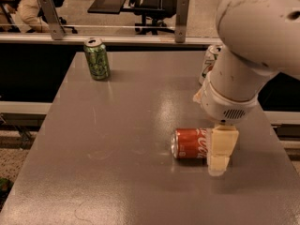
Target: Place coke can upright
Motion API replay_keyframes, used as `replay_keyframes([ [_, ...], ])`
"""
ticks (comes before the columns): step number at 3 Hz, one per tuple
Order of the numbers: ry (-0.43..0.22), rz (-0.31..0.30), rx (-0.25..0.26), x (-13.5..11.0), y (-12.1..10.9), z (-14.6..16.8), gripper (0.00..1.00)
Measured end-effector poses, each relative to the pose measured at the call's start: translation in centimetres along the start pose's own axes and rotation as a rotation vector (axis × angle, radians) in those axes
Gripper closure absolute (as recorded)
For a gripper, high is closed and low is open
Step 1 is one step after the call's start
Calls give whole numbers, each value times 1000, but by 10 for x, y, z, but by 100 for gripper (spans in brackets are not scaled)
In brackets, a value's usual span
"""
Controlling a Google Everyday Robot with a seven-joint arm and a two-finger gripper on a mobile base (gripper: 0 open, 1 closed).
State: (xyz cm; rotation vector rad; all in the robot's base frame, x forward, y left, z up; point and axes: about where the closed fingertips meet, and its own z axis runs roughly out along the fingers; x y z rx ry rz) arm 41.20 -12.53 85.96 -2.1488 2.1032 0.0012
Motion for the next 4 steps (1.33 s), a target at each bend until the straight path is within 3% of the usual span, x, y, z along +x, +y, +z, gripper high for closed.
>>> replay_keyframes([
  [1, 5, -12, -15, -3, 5, 11, 0],
  [2, 22, -11, 5, -2, 4, 17, 18],
  [3, 40, -12, 29, 2, 0, 16, 41],
  [4, 42, -49, 68, -2, -7, 3, 72],
])
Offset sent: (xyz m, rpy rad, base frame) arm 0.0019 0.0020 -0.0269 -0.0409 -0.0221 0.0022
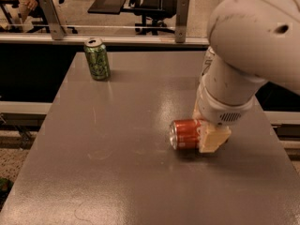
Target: Place coke can upright
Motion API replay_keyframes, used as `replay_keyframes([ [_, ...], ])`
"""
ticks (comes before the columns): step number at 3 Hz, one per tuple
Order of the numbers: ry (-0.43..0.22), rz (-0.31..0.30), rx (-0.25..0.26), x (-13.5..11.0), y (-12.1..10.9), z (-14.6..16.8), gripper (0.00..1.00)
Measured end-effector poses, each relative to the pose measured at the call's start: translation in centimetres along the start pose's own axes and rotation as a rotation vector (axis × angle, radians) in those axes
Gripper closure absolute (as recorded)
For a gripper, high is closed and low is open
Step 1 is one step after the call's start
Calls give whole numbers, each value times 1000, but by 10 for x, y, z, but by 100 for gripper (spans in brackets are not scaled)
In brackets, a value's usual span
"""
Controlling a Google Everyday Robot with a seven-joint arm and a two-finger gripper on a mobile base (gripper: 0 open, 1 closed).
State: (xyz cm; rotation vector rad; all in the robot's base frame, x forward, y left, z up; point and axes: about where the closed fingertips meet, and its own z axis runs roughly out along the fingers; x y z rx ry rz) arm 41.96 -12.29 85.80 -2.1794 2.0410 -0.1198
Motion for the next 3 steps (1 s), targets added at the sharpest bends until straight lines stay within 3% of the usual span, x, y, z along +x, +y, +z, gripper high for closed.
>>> replay_keyframes([
  [1, -7, -170, 89, -14, -24, -34, 95],
  [3, 2, -551, 389, -56, -61, -80, 100],
])
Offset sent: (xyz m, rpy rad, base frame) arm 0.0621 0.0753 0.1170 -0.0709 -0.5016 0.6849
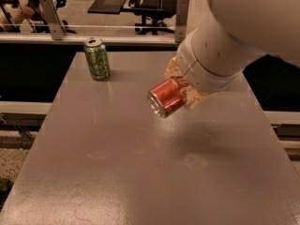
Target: Place coke can upright
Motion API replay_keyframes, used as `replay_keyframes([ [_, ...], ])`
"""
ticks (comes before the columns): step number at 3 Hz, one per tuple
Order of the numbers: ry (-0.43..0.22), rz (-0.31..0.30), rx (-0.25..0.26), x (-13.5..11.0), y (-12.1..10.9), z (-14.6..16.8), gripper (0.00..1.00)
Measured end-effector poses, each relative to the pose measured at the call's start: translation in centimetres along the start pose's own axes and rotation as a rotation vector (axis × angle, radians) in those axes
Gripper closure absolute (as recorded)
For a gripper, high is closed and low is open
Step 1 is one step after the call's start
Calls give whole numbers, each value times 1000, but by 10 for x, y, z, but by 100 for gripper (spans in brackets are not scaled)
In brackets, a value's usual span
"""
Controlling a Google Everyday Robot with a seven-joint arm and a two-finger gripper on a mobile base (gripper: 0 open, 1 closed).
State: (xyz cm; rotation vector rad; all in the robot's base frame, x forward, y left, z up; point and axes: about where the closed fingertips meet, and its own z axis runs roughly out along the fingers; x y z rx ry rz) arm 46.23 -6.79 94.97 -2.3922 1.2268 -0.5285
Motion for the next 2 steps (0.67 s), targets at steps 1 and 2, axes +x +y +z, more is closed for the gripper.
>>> replay_keyframes([
  [1, 21, -167, 113, -10, -9, 6, 100],
  [2, 28, -315, 218, -17, -15, 24, 100],
])
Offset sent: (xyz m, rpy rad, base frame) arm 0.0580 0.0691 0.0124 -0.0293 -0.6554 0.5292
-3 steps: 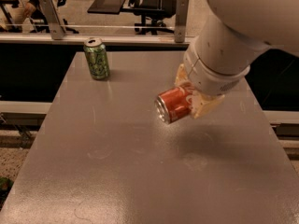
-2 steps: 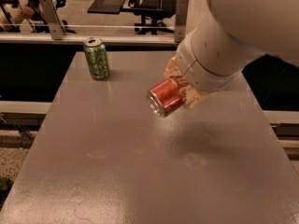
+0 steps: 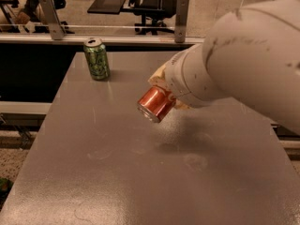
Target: Place coke can upright
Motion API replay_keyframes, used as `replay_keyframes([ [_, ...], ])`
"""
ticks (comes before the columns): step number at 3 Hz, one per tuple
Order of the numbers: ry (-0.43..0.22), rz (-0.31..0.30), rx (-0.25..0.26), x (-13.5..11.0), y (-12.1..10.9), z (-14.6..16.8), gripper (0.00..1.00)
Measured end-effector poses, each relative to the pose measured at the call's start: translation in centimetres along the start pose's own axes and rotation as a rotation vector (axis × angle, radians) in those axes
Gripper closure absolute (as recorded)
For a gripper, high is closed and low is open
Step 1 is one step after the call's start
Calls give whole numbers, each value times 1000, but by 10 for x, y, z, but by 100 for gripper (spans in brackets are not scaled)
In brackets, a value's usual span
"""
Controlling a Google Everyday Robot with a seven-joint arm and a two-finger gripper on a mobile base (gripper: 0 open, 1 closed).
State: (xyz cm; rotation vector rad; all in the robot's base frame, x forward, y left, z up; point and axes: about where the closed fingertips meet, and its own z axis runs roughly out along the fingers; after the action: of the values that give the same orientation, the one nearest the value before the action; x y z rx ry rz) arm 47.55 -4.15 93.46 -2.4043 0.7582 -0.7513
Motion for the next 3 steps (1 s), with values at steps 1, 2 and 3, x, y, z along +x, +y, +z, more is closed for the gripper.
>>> replay_keyframes([
  [1, 18, -107, 95, -5, -1, 15, 100],
  [2, 67, -190, 174, 3, -20, 14, 100],
  [3, 70, -192, 175, 3, -21, 13, 100],
])
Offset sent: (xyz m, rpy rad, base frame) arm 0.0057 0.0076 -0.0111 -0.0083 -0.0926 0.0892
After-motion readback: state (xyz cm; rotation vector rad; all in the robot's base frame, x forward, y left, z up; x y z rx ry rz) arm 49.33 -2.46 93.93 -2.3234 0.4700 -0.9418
